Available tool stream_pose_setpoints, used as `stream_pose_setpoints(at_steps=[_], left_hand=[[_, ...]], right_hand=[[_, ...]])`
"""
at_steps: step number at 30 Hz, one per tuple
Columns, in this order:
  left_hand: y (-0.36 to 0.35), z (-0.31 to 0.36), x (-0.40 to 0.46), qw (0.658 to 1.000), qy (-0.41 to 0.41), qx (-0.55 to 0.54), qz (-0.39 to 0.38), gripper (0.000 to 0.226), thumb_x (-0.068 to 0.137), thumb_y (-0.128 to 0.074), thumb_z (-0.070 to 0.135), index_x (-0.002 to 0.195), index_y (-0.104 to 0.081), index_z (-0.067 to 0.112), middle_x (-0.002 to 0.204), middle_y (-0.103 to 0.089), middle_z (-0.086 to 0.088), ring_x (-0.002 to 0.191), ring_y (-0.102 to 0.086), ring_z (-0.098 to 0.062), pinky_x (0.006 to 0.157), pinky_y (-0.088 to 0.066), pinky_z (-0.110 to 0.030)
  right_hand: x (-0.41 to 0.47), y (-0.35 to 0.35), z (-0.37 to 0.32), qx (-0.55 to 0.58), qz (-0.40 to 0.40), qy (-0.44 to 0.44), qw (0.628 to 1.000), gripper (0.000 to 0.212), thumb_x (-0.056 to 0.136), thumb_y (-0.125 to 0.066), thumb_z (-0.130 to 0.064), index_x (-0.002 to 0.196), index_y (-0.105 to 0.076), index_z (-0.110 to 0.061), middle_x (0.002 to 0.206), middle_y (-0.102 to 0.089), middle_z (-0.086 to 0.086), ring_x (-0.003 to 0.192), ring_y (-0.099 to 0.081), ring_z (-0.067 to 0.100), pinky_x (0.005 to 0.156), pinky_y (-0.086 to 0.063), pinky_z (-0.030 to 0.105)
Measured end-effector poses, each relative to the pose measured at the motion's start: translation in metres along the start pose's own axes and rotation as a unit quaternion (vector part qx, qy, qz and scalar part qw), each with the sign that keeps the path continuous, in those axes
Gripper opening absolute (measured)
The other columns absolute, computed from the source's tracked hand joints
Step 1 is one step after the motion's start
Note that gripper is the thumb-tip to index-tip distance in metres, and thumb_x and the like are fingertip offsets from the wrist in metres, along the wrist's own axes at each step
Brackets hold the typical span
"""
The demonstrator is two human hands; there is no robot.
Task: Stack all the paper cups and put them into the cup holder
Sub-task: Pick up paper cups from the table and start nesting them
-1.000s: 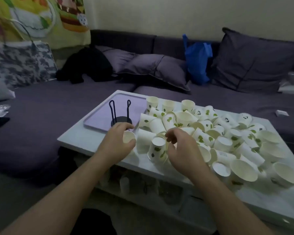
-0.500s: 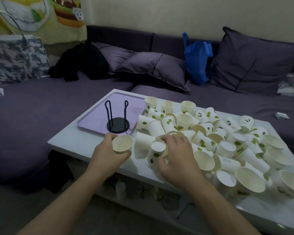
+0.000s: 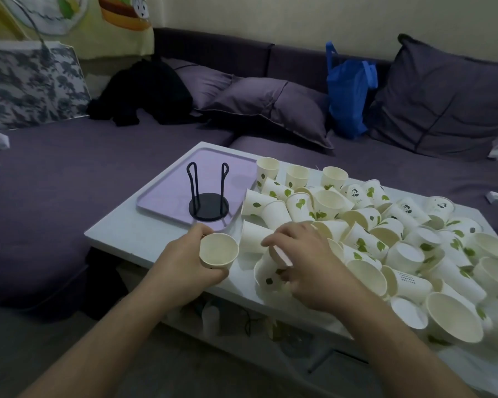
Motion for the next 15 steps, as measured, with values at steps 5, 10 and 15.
stream_pose_setpoints(at_steps=[5,10,15], left_hand=[[-0.001,-0.003,0.003,1.000,0.016,0.003,-0.010,0.061,0.077,-0.090,0.039,0.124,-0.051,0.035,0.113,-0.065,0.015,0.098,-0.061,-0.005,0.069,-0.049,-0.019],[-0.024,0.010,0.003,0.999,-0.007,-0.020,-0.039,0.062,0.076,-0.090,0.040,0.124,-0.051,0.037,0.116,-0.064,0.016,0.103,-0.063,-0.007,0.077,-0.054,-0.022],[-0.032,0.033,-0.004,0.998,-0.037,-0.042,-0.039,0.098,0.069,-0.094,0.046,0.149,-0.037,0.039,0.136,-0.047,0.024,0.125,-0.049,-0.003,0.100,-0.045,-0.024]], right_hand=[[-0.015,0.039,0.023,0.171,0.115,-0.019,0.978,0.063,0.084,-0.083,-0.003,0.132,-0.061,-0.037,0.133,-0.048,-0.019,0.123,-0.049,0.008,0.106,-0.045,0.026],[-0.027,0.035,0.044,0.374,0.184,-0.134,0.899,0.044,0.087,-0.086,-0.015,0.120,-0.064,-0.035,0.116,-0.067,-0.014,0.105,-0.070,0.008,0.085,-0.062,0.028],[-0.030,0.015,0.039,0.510,0.185,-0.185,0.820,0.031,0.091,-0.082,-0.024,0.117,-0.067,-0.029,0.108,-0.078,-0.002,0.093,-0.077,0.010,0.080,-0.063,0.026]])
Point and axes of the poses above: each hand's wrist, its own x-axis towards the middle knuckle, its own y-axis out of the back of the hand, z = x × y, the point moved 6 cm from there along x, towards the middle knuckle
